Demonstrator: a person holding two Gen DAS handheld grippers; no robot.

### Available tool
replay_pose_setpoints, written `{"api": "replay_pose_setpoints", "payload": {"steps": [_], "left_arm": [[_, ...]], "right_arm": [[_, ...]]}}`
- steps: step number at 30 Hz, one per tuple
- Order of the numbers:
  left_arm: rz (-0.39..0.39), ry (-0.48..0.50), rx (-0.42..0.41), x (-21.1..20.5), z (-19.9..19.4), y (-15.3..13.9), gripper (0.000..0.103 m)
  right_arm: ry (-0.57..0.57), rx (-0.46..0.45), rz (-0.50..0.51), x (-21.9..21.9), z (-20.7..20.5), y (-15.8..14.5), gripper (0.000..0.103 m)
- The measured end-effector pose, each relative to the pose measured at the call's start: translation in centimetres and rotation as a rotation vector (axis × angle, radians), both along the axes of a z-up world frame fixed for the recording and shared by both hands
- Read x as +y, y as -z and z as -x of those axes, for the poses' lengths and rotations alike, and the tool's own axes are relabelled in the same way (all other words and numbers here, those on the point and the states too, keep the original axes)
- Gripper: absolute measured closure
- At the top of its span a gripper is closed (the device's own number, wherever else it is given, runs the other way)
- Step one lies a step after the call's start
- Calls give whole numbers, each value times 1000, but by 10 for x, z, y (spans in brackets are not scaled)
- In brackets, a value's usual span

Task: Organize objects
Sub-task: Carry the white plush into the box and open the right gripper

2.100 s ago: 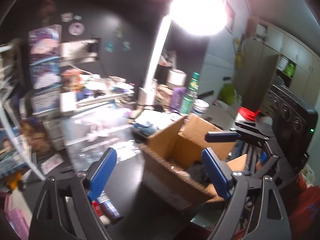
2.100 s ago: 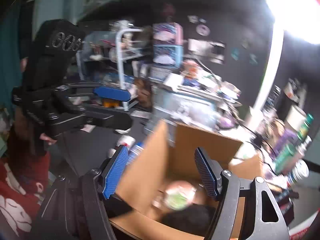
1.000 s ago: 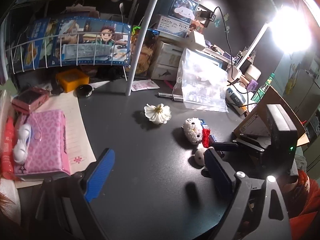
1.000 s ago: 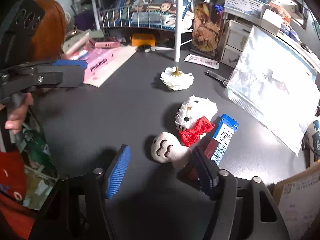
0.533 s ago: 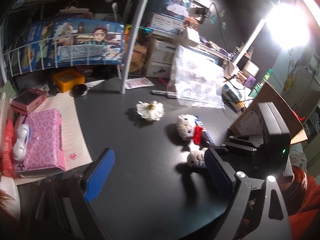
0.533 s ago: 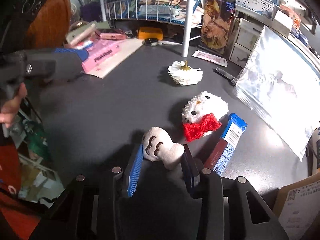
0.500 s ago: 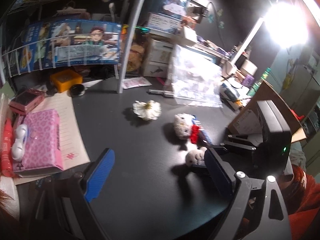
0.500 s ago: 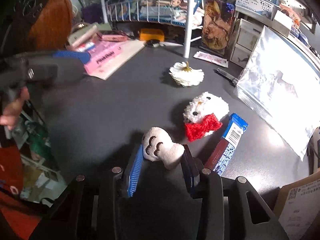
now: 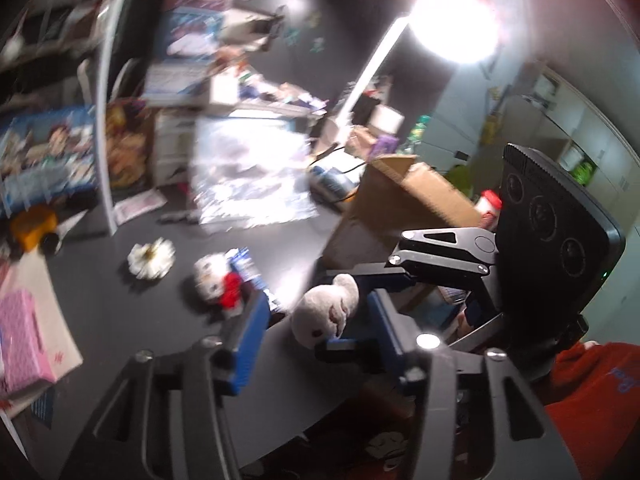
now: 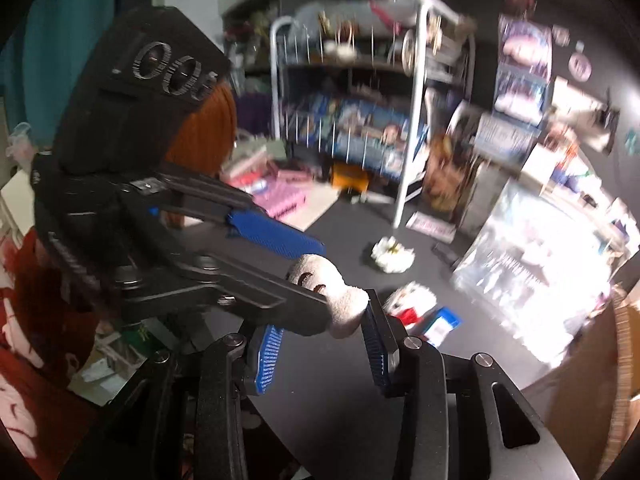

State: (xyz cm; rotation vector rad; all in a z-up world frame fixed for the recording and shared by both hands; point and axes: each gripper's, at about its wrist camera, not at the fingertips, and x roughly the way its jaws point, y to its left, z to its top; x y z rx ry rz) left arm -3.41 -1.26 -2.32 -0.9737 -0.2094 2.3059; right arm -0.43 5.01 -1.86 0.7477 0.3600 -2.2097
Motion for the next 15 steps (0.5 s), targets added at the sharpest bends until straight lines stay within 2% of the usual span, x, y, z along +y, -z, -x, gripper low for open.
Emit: {"api": "replay_pose_setpoints", "payload": {"steps": [4, 10, 15], "left_arm": [[17, 61, 43, 31, 4, -29, 74], [48, 148, 87, 83, 21, -58, 74], [66, 229, 84, 137, 51, -67, 75]], "right_arm": [[33, 53, 6, 24, -12, -25, 70], [139, 104, -10, 72, -19, -52, 70], [248, 105, -28, 118, -12, -58, 70]]}}
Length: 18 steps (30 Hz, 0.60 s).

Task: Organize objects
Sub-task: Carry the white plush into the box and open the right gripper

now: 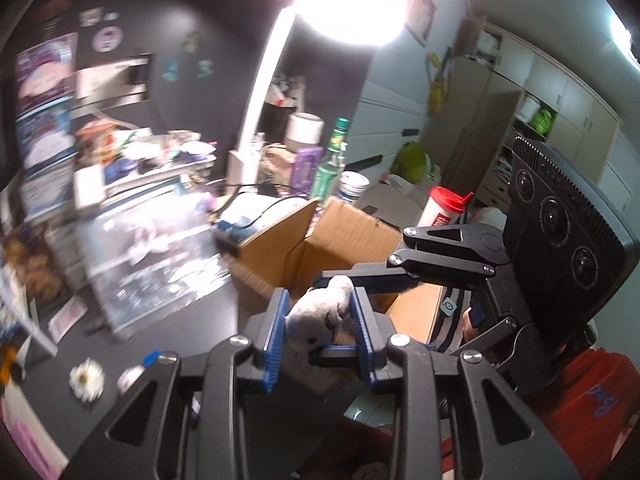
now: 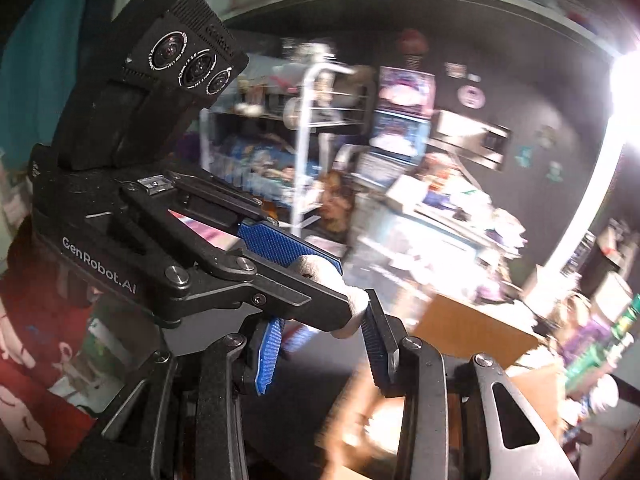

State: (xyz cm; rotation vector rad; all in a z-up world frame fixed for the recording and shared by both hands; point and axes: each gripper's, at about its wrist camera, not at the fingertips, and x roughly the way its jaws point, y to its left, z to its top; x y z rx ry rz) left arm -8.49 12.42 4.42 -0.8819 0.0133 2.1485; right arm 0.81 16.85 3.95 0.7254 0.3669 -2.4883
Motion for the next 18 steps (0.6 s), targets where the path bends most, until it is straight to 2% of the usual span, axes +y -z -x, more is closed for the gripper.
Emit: {"api": "replay_pose_setpoints", "payload": {"steps": [7, 13, 14, 15, 17, 18], "left_arm": [[20, 85, -59, 61, 43, 9, 74], [43, 92, -84, 84, 61, 18, 72], [50, 84, -85, 86, 62, 18, 61], [62, 67, -80, 86, 63, 18, 48], [67, 47, -70, 84, 62, 17, 37], [63, 43, -68, 82, 62, 16, 34]], "right_arm": [[114, -84, -16, 56, 25, 8, 70], [153, -128, -57, 71, 41, 14, 69], [162, -129, -67, 72, 41, 15, 66], [175, -127, -79, 73, 43, 15, 57], [202, -109, -100, 75, 43, 15, 47], [209, -105, -106, 75, 43, 16, 47]]}}
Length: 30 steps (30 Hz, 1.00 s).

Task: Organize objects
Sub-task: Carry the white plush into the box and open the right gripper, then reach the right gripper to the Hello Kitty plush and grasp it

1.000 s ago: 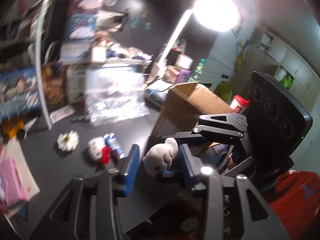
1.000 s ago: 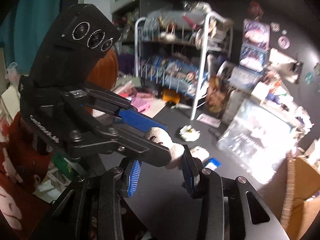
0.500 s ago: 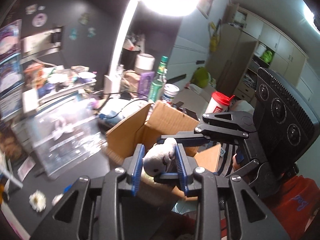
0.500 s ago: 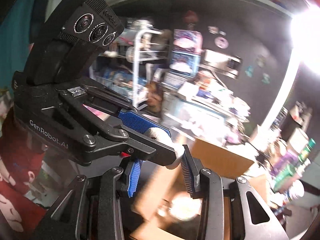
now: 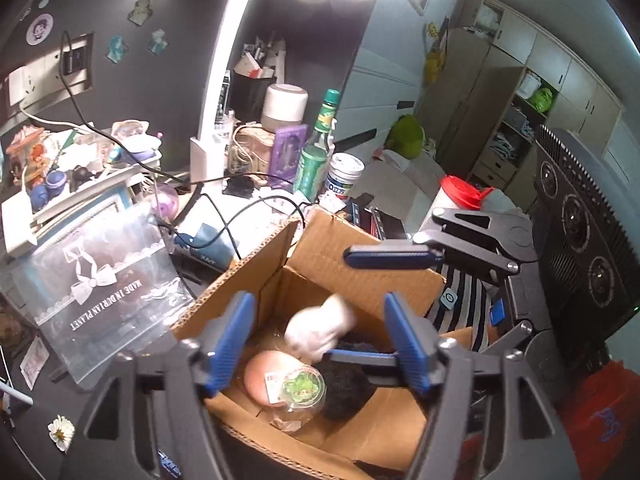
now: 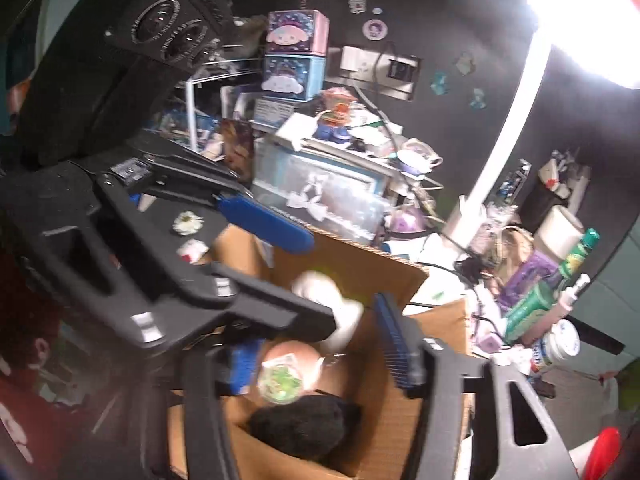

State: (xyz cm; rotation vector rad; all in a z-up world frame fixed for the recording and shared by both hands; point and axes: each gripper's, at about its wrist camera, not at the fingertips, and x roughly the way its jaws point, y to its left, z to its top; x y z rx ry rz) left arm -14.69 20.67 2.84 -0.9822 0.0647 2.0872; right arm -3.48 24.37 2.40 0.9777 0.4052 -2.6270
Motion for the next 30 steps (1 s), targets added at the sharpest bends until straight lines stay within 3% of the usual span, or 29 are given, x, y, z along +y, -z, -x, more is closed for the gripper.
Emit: {"api": "replay_pose_setpoints", "payload": {"steps": [3, 11, 19, 24, 30], "left_arm": [[0, -25, 22, -7, -5, -4, 26], [-18, -94, 90, -42, -28, -15, 18], [-37, -268, 169, -125, -59, -20, 15], [-34, -437, 220, -189, -84, -1, 9], [-37, -568, 175, -250, -95, 44, 9]], "right_arm": [[8, 4, -1, 1, -4, 0, 47], [-21, 14, -1, -20, -11, -5, 46], [-145, 39, 74, -82, -28, -12, 46], [-230, 20, 144, -133, -36, 5, 46], [-281, -105, 194, -184, -18, 48, 46]]}}
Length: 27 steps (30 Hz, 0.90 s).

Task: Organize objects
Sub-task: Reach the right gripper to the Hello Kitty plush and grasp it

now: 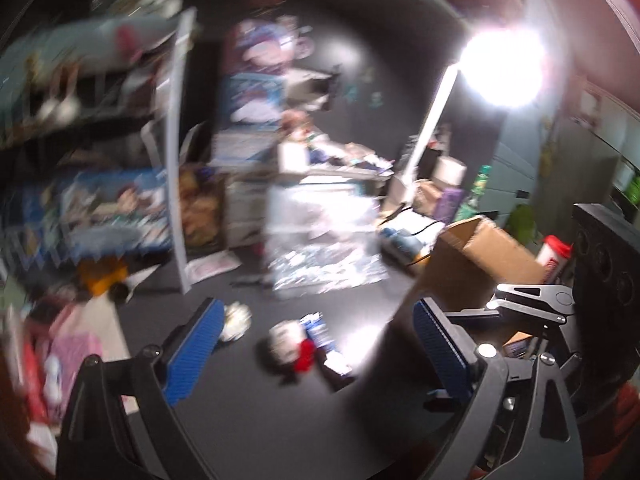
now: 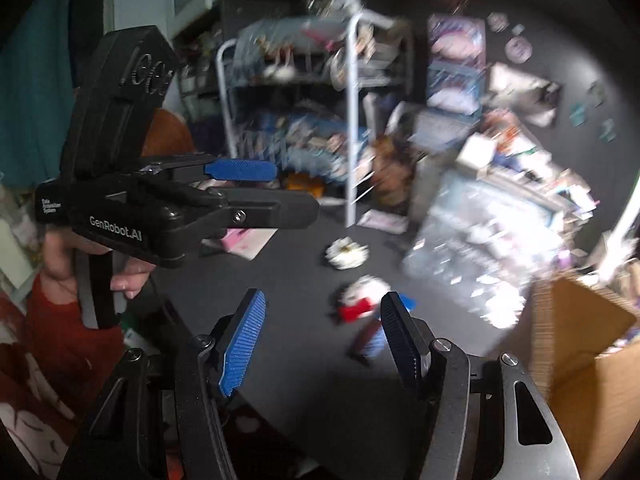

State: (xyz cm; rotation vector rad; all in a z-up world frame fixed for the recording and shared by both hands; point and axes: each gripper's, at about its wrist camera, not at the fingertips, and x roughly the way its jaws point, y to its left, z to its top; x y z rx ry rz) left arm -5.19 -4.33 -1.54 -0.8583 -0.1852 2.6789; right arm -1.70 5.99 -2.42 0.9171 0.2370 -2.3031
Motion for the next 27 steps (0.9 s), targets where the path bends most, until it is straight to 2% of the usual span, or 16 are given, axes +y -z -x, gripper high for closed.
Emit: {"api": "replay_pose_setpoints", "payload": {"steps": [4, 10, 19, 27], "left_arm": [[3, -54, -45, -26, -1, 28, 9], [-25, -63, -107, -44, 1, 61, 9], [-40, -105, -166, -60, 8, 83, 9], [-25, -123, -163, -65, 9, 80, 9]], "right_arm": [[21, -85, -12, -20, 30, 41, 46], [80, -126, -49, -30, 68, 86, 46], [110, -120, -152, -49, 112, 122, 46], [112, -121, -154, -54, 130, 131, 46]]}}
